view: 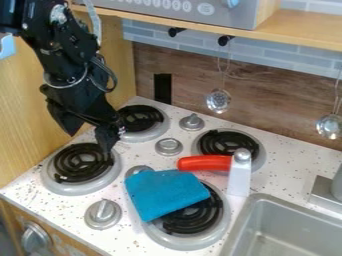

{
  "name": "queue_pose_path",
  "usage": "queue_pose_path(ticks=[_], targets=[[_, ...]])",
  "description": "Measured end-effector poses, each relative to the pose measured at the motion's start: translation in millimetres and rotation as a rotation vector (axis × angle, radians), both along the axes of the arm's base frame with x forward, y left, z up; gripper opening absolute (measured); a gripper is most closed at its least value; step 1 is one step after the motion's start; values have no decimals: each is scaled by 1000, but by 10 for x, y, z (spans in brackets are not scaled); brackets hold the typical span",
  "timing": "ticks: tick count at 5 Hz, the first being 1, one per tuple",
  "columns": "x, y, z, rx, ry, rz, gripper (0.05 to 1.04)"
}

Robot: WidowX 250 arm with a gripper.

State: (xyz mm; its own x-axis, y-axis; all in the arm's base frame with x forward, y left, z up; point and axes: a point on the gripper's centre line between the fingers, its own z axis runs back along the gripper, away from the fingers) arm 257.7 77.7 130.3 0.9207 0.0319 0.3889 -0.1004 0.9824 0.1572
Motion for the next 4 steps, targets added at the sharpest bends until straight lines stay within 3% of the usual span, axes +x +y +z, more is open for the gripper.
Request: queue_pose_path(ticks=[1,2,3,4], targets=[[-15,-10,-66,-10,18,3,1005],[182,-242,-295,-51,-5,-44,1005],[330,-532,-450,-80,5,-93,1005],[473,-699,-405,-107,-30,-99,1005]])
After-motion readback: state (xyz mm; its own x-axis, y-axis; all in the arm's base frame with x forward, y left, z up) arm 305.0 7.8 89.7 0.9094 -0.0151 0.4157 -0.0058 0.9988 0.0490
